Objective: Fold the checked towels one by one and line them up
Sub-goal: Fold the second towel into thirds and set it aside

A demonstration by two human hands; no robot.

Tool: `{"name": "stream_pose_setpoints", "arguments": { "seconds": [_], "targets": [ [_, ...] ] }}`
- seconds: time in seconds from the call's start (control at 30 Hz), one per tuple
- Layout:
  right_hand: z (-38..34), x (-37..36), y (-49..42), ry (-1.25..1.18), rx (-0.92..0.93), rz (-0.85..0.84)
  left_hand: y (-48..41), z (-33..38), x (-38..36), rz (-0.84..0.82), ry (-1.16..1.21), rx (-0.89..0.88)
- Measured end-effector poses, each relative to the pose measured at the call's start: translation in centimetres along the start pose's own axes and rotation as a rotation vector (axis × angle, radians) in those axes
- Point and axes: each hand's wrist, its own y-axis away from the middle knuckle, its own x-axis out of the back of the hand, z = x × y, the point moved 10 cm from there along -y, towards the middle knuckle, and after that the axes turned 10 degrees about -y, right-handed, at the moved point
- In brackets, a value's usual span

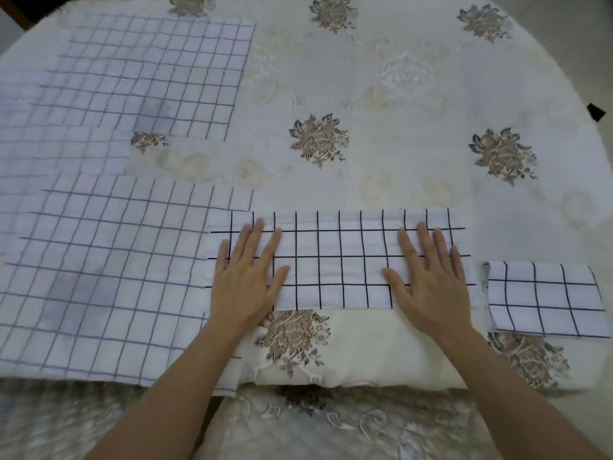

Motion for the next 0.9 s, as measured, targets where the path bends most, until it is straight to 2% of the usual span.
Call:
{"name": "stream_pose_setpoints", "arguments": {
  "seconds": [0.13, 0.23, 0.3, 0.4, 0.5, 0.67, 0.9],
  "targets": [
    [0.0, 0.1, 0.0, 0.004, 0.012, -0.003, 0.6, -5.3, -0.5, -0.037, 0.037, 0.127],
    [-0.1, 0.2, 0.1, -0.016, 0.008, 0.007, 0.5, -6.0, 0.1, -0.037, 0.028, 0.176],
    [-1.7, 0.5, 0.0, -0.049, 0.031, 0.037, 0.2, -3.3, 1.5, 0.010, 0.000, 0.111],
    [-6.5, 0.0, -1.2, -0.079, 0.120, 0.031, -0.4, 4.0, 2.6, 0.059, 0.024, -0.107],
    [-9.8, -1.9, -2.6, -0.065, 0.161, -0.005, -1.3, 7.2, 1.5, 0.020, 0.031, -0.162],
    [-6.2, -2.3, -2.9, 0.012, 0.111, -0.011, -1.6, 3.7, 0.4, 0.019, 0.013, -0.158],
    [0.3, 0.0, -2.8, -0.001, -0.015, 0.029, -1.3, -3.9, 0.1, 0.028, 0.017, -0.036]
  ]
}}
